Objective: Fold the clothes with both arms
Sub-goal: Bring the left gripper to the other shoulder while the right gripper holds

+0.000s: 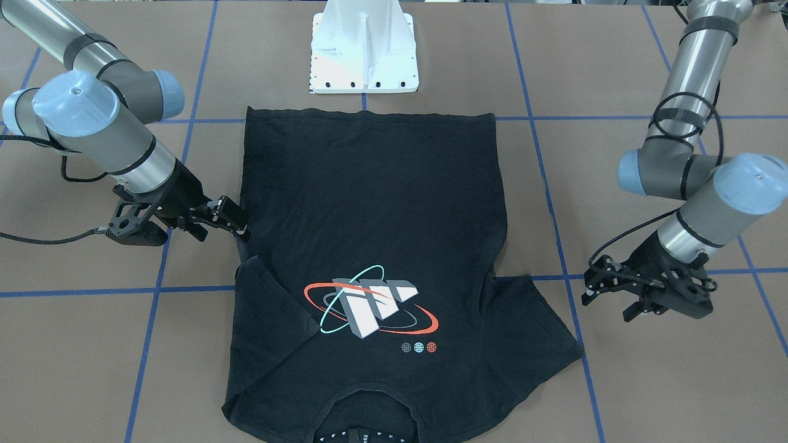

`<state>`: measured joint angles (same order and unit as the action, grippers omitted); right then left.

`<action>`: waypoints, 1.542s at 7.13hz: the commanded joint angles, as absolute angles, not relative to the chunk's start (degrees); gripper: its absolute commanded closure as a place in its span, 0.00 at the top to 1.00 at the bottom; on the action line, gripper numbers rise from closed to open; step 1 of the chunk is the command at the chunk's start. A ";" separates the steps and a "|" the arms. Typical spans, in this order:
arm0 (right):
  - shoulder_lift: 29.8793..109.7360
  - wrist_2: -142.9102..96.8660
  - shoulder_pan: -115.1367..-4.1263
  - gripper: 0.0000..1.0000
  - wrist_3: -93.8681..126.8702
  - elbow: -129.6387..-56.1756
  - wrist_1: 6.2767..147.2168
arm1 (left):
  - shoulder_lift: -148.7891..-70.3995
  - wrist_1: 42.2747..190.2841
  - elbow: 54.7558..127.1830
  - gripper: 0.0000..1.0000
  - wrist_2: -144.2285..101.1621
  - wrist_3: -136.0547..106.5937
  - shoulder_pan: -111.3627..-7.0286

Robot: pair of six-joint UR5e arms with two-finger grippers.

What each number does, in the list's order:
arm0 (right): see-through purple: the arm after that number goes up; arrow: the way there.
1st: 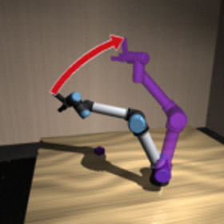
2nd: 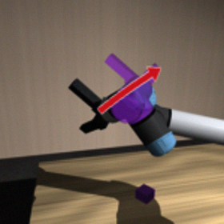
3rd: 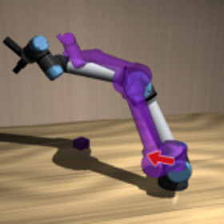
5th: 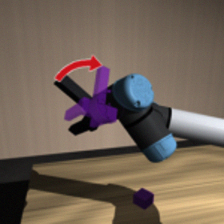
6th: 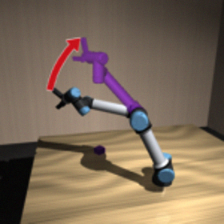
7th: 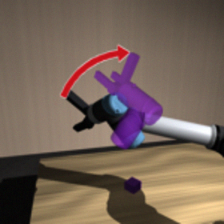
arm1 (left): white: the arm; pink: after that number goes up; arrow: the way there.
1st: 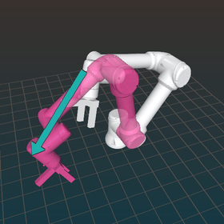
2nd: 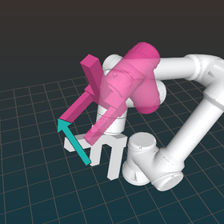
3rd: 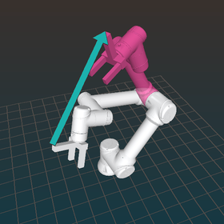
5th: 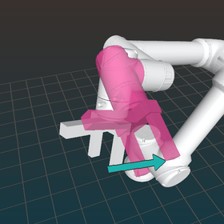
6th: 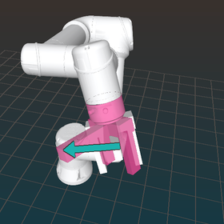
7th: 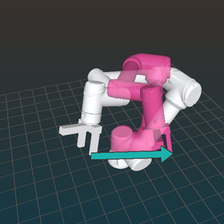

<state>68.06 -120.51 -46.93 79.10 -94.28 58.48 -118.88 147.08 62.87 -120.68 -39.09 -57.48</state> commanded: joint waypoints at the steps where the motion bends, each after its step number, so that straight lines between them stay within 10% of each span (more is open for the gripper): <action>1: 68.55 -120.50 -46.93 1.00 79.10 -94.66 58.36 | -125.74 150.81 51.91 0.75 -114.98 -39.20 -54.50; 5: 68.47 -120.32 -46.76 1.00 79.19 -94.31 58.36 | -126.12 153.11 48.78 0.45 -114.96 -39.46 -55.02; 11: 68.38 -120.06 -46.67 1.00 79.45 -94.22 58.45 | -127.62 153.19 48.43 0.45 -115.05 -39.73 -55.63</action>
<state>68.36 -120.06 -46.63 79.36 -94.22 58.44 -127.40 153.19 48.66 -115.05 -39.65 -55.63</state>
